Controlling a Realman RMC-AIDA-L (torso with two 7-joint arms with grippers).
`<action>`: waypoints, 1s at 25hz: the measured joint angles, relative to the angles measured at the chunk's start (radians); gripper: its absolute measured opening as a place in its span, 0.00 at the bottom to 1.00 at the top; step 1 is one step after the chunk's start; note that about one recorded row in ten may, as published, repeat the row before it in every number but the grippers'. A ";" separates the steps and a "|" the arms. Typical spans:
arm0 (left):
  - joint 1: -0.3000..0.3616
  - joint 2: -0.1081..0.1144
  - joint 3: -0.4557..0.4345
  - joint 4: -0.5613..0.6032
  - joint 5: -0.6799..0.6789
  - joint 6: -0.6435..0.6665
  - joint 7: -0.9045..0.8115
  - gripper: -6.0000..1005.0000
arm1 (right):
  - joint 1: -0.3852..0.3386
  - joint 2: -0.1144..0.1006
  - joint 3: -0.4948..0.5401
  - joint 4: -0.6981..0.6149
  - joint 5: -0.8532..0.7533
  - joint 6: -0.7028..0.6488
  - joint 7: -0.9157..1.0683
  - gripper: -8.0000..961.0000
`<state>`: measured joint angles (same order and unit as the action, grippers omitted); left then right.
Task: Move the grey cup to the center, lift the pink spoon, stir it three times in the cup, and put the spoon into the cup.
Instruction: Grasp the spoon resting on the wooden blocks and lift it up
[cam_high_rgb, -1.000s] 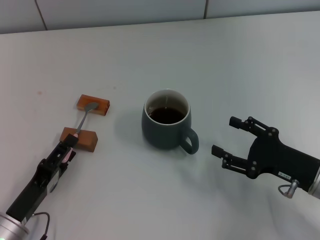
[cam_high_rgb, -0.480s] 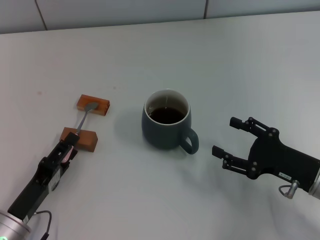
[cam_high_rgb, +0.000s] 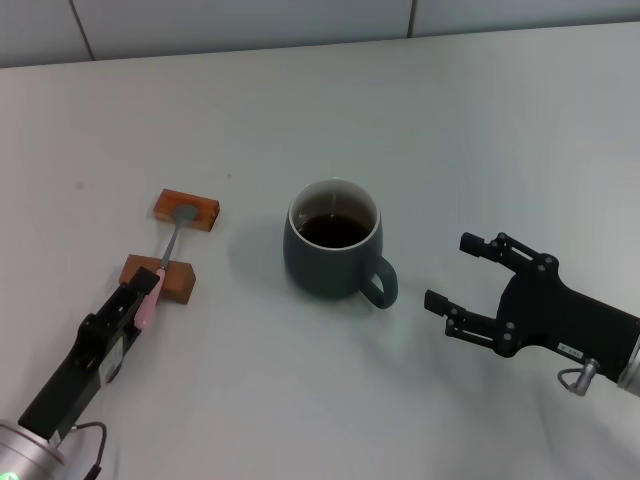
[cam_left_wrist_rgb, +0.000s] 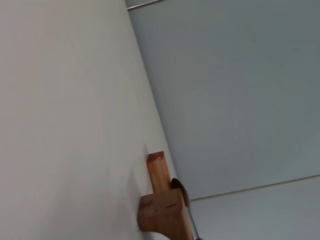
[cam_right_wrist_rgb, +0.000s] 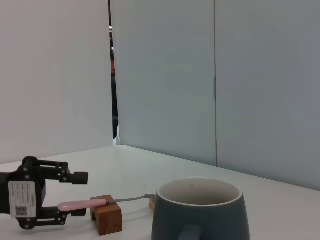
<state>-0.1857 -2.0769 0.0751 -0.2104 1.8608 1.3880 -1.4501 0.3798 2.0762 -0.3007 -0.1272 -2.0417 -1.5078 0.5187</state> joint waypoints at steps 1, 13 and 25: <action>0.000 0.000 0.000 0.000 0.000 0.000 0.000 0.54 | 0.000 0.000 0.000 0.000 0.000 0.000 0.000 0.88; -0.001 0.000 -0.002 -0.021 0.000 -0.028 -0.030 0.54 | -0.002 0.000 0.000 -0.012 -0.008 0.002 0.004 0.88; -0.009 0.000 -0.005 -0.034 0.000 -0.033 -0.053 0.53 | -0.002 0.001 0.000 -0.014 -0.009 0.002 0.005 0.88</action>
<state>-0.1950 -2.0769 0.0705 -0.2445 1.8607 1.3555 -1.5035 0.3783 2.0770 -0.3006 -0.1416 -2.0510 -1.5062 0.5237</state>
